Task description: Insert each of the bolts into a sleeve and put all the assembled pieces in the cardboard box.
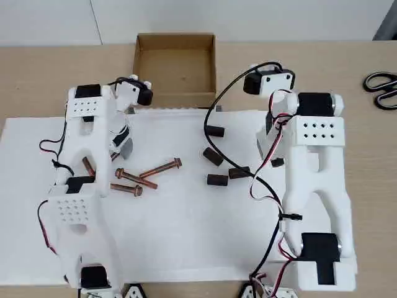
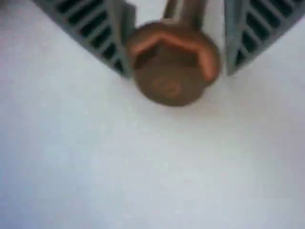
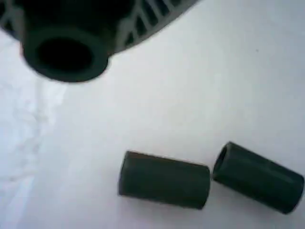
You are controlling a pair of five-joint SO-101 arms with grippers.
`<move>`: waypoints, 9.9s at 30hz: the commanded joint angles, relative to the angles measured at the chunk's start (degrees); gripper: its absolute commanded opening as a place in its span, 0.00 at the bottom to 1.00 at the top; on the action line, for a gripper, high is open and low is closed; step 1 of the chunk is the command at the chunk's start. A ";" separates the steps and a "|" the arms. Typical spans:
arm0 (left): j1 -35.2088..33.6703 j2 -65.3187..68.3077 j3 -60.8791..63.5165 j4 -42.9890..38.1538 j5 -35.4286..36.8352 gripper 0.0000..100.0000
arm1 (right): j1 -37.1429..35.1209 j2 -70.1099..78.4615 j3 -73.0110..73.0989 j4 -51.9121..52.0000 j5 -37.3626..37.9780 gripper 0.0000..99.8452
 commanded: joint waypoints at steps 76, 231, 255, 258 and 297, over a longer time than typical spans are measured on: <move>28.48 -131.60 95.52 -48.70 71.82 0.00 | -41.80 -71.87 72.62 -52.09 -10.90 0.00; -4.66 -131.60 107.30 -25.85 16.97 0.01 | -20.00 72.66 -85.19 -40.75 26.20 0.11; -4.40 -131.60 107.38 -25.93 16.97 0.01 | -19.74 56.57 -92.75 -7.43 25.93 0.14; -4.48 -131.60 107.38 -25.93 16.97 0.01 | -19.74 54.81 -92.75 -1.19 25.76 0.14; -4.66 -131.60 107.38 -26.02 19.52 0.01 | -22.20 23.34 -18.46 -3.21 13.36 0.15</move>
